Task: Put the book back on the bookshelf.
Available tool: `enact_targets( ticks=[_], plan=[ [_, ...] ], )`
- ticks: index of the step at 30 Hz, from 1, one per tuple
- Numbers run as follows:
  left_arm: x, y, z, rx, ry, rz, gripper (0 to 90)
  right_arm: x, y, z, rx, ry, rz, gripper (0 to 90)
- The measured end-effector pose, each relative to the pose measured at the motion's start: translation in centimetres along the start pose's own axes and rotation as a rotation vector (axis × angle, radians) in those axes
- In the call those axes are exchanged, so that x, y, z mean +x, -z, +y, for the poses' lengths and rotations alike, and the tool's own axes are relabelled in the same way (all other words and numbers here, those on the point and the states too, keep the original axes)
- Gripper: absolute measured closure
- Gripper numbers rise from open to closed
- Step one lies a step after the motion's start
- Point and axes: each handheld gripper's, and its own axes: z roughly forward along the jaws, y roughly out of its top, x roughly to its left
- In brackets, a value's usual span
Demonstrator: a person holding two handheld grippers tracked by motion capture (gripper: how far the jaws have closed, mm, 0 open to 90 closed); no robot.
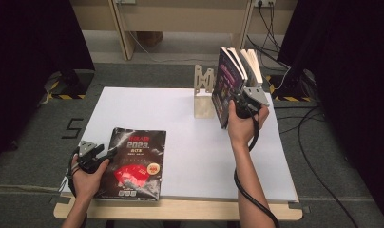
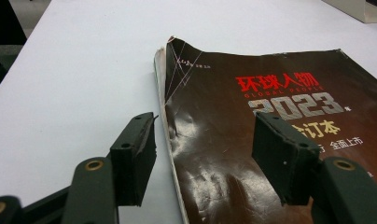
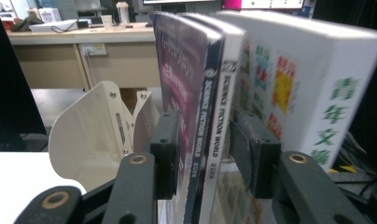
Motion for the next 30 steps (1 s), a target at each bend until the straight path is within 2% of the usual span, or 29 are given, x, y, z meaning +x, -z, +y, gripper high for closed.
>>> enact_targets(
  ticks=[6,13,19,30],
  plan=[
    [0.0,0.0,0.0,-0.003,-0.003,0.001,39.1,0.7,-1.1,0.0,0.018,-0.009,-0.006,62.3],
    [0.0,0.0,0.0,-0.004,-0.004,-0.002,39.2,1.7,-2.6,0.5,0.034,0.01,-0.011,63.7],
    [0.0,0.0,0.0,-0.001,-0.005,-0.003,39.2,1.7,-3.6,1.2,0.052,0.021,-0.005,69.2],
    [0.0,0.0,0.0,0.0,-0.005,-0.005,39.1,1.9,-4.9,2.4,0.07,0.048,0.013,68.8]
  ],
)
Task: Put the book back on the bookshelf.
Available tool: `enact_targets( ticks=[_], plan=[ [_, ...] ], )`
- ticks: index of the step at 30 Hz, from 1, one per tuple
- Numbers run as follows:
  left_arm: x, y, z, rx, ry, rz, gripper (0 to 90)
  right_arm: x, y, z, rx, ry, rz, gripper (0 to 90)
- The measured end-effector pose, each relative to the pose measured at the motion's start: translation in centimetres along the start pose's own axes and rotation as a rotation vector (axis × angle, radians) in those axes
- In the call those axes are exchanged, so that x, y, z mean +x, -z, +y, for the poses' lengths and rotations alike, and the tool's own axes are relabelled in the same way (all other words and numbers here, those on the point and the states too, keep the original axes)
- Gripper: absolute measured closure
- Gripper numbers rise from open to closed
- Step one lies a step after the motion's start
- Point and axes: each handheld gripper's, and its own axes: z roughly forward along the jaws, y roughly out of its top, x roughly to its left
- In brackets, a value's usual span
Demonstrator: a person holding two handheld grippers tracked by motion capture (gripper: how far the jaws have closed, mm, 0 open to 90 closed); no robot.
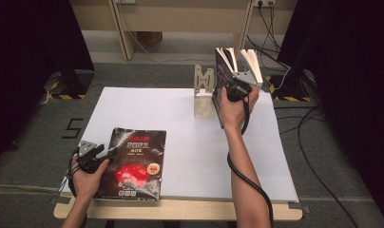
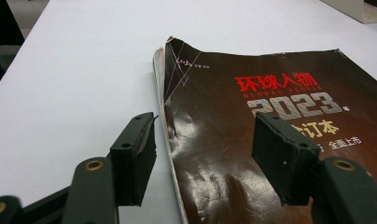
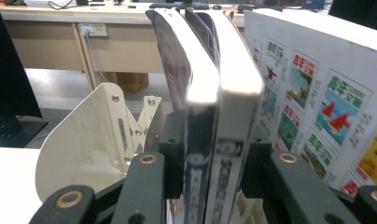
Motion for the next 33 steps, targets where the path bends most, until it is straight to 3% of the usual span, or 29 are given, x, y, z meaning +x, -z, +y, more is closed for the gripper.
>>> enact_targets(
  ticks=[17,26,29,33],
  plan=[
    [-0.1,0.0,0.0,0.0,-0.004,-0.002,39.2,0.0,-1.2,1.6,0.017,0.021,0.014,67.6],
    [0.0,0.0,0.0,0.004,-0.003,-0.003,39.2,0.0,-1.5,2.0,0.042,0.014,0.033,74.6],
    [0.0,0.0,0.0,0.003,-0.001,-0.005,39.2,0.1,-1.5,2.3,0.057,0.033,0.031,76.4],
    [0.0,0.0,0.0,0.001,0.002,-0.007,39.1,0.0,-1.5,2.3,0.032,0.045,0.029,76.9]
  ],
)
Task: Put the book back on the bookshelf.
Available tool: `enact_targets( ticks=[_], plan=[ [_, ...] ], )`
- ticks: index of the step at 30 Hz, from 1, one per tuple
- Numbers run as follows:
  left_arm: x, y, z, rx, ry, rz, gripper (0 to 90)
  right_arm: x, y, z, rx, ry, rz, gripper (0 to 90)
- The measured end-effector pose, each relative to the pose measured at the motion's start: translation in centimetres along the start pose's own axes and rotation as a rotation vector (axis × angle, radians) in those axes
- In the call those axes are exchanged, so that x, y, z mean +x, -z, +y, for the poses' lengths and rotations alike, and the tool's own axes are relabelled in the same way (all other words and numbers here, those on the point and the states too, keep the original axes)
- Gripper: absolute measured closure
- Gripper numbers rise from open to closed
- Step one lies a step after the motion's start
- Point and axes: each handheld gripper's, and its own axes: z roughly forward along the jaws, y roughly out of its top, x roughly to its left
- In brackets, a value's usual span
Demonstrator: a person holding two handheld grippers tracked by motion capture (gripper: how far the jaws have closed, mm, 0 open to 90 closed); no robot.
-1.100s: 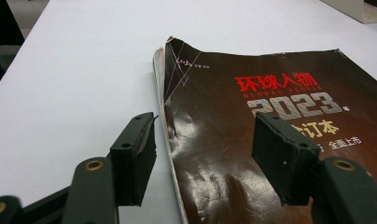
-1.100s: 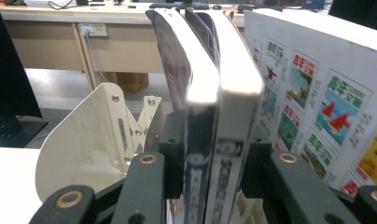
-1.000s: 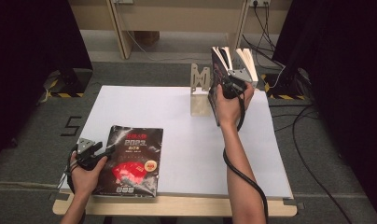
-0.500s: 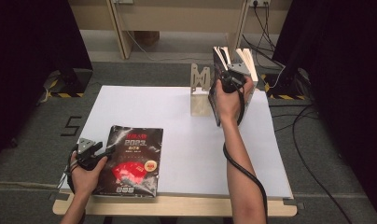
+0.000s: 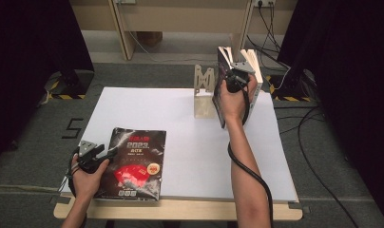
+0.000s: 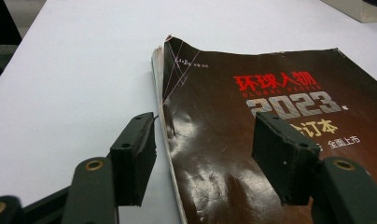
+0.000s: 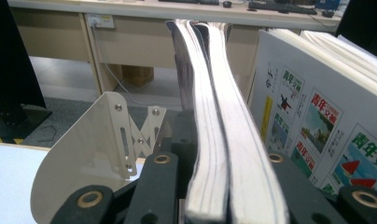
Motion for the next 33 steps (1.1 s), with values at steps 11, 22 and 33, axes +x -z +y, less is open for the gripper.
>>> enact_targets(
  ticks=[11,22,33],
  plan=[
    [-0.1,0.0,0.0,0.004,-0.008,0.002,39.2,0.1,0.4,-0.8,-0.117,-0.001,-0.019,77.0],
    [-0.1,0.0,0.0,-0.002,-0.008,0.001,39.2,0.4,0.2,-1.8,-0.117,0.003,-0.039,74.3],
    [-0.1,0.0,0.0,-0.004,-0.009,0.0,39.1,-0.1,1.3,-1.4,-0.081,-0.042,-0.05,72.7]
  ],
)
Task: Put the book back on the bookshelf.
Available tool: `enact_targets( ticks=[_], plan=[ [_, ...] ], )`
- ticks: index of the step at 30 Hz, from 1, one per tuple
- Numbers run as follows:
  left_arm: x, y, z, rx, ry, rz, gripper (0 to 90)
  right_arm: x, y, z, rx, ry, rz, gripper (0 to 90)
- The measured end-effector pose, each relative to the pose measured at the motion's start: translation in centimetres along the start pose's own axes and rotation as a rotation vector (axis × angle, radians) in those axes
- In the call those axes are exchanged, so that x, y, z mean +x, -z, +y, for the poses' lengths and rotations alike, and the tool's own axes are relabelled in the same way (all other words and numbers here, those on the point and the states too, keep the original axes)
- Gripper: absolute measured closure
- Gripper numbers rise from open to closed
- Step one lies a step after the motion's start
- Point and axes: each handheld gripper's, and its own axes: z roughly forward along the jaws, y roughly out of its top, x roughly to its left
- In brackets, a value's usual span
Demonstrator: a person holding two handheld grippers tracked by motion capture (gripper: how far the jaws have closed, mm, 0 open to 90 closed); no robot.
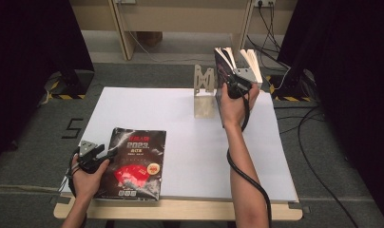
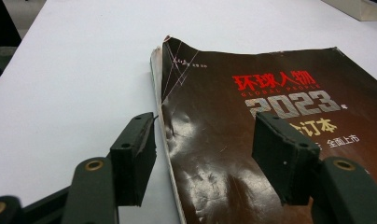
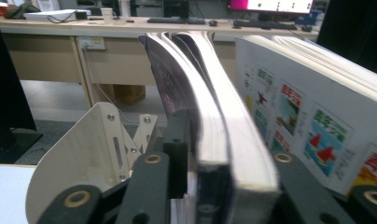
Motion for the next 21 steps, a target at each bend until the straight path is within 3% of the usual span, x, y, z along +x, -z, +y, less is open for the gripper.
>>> enact_targets(
  ticks=[6,12,21],
  plan=[
    [0.03,0.01,0.01,0.001,0.001,-0.001,39.0,-0.42,-0.06,0.44,0.029,-0.069,0.016,76.1],
    [-0.01,-0.01,0.0,0.0,0.0,-0.001,39.1,-0.26,0.01,0.23,0.02,-0.054,0.008,75.1],
    [-0.03,-0.01,0.0,0.001,-0.002,0.0,39.0,-0.15,0.59,-0.33,0.015,-0.032,0.004,66.0]
  ],
)
